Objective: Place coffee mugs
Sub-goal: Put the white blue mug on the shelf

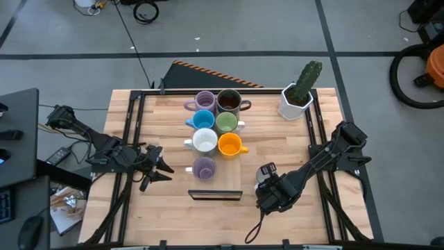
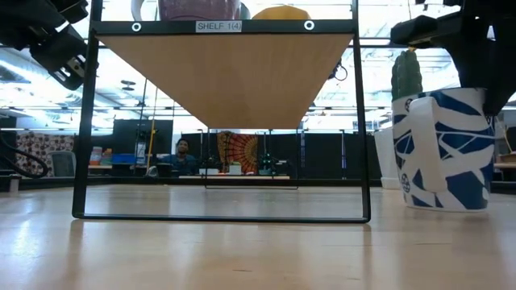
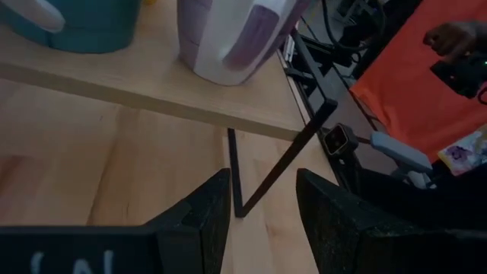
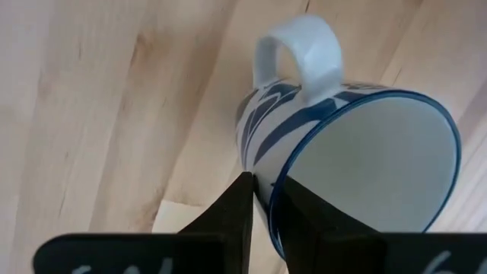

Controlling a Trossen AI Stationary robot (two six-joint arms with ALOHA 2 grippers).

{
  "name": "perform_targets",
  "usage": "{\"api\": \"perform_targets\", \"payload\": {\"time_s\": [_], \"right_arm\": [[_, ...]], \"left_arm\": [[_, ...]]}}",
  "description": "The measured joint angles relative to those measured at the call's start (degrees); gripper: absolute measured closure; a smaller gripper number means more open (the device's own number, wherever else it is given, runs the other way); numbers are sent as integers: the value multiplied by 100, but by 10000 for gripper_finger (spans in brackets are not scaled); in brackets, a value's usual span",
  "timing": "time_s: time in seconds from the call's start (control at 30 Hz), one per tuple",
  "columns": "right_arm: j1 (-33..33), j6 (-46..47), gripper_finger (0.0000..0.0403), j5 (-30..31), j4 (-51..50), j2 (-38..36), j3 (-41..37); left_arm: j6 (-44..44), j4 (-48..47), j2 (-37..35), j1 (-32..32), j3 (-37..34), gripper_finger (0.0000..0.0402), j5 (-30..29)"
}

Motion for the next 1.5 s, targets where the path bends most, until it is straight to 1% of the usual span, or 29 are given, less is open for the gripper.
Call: {"api": "perform_targets", "payload": {"time_s": [0.1, 0.2, 0.33, 0.57, 0.73, 0.8, 0.9, 1.0, 1.13, 1.33, 1.43, 1.5], "right_arm": [[0, 43, 339, -20, -47, 0, 11], [0, 95, 323, -85, -153, 2, 11], [-3, 390, 278, -85, -486, 2, 11], [-3, 1093, 190, -49, -539, -4, 11], [54, 1539, 156, 54, -548, -9, 244], [109, 1533, 151, 112, -553, -9, 447], [202, 1496, 149, 369, -494, -13, 750], [293, 1280, 150, 577, -58, -7, 870], [280, 1009, 152, 480, 632, 9, 870], [154, 686, 158, 519, 974, 98, 880], [93, 544, 162, 397, 926, 395, 956], [87, 436, 164, 401, 645, 660, 1129]], "left_arm": [[1, 0, 0, 0, 0, 246, -1], [2, 0, 0, 0, 0, 246, -1], [15, -1, 0, 0, 0, 246, -1], [17, -2, 0, 0, 0, 246, -1], [19, -2, 0, 0, 0, 246, -4], [17, -3, 0, 0, 0, 246, -3], [17, -4, 0, 0, 0, 246, -4], [15, -4, 0, 0, 0, 246, -4], [15, -2, 0, 0, 0, 246, -4], [13, 0, 0, 0, 0, 246, -6], [13, -2, 11, 0, 1, 246, -6], [13, -20, 11, 2, 2, 246, -6]]}}
